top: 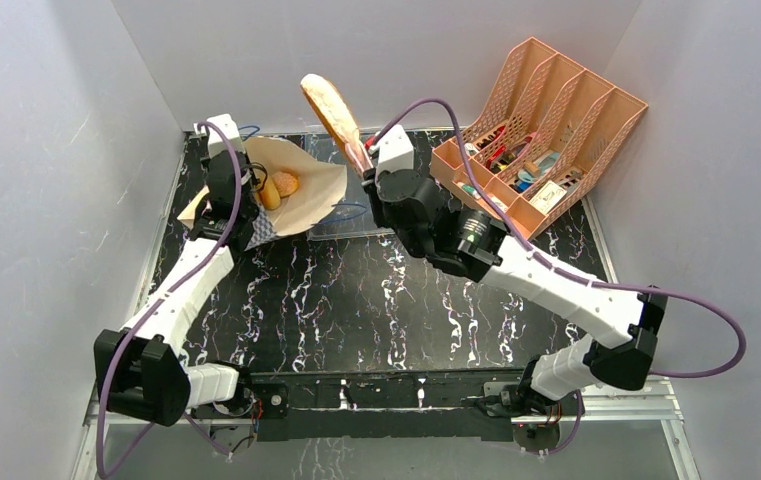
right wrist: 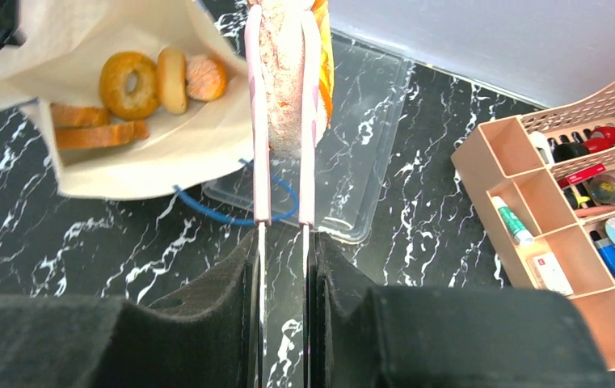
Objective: Take the fake bread out of the paper bag
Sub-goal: Take out the fake bread from the paper bag, then place the fake bread in the container.
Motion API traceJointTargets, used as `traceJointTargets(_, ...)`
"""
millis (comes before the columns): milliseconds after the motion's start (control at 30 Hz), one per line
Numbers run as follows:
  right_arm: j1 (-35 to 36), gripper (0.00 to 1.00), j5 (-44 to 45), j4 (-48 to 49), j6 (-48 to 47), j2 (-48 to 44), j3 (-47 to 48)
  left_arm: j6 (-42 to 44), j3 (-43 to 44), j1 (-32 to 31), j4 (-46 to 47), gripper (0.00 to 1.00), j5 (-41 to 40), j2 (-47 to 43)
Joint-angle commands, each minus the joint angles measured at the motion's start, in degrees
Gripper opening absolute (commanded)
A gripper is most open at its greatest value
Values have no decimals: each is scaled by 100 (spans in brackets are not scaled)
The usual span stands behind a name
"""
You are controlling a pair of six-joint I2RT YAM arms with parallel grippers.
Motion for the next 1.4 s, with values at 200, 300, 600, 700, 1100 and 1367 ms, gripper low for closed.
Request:
traceJointTargets(200,-1273,0,-810,746,55,987,727,-524,-149,65,-308,0,-141,-656)
traceJointTargets(300,-1684,0,-1268,867,186,1565,896,-710,-218,64,-475,0,-104,-804)
traceJointTargets(600,-2400,0,-2325,750,702,3605,2526,-1032,-616,61,-743,0,140,-1359)
traceJointTargets(700,-2505,0,-2671,617,920,4237,3203,-1060,-673,61,-810,0,188,-1485)
traceJointTargets(1100,-2568,0,-3491,340,1684,5525,4261,-1161,-765,65,-812,0,339,-1765)
traceJointTargets(1367,-2560,4,-3734,574,1951,5680,3977,-1143,-826,61,-739,0,348,-1811)
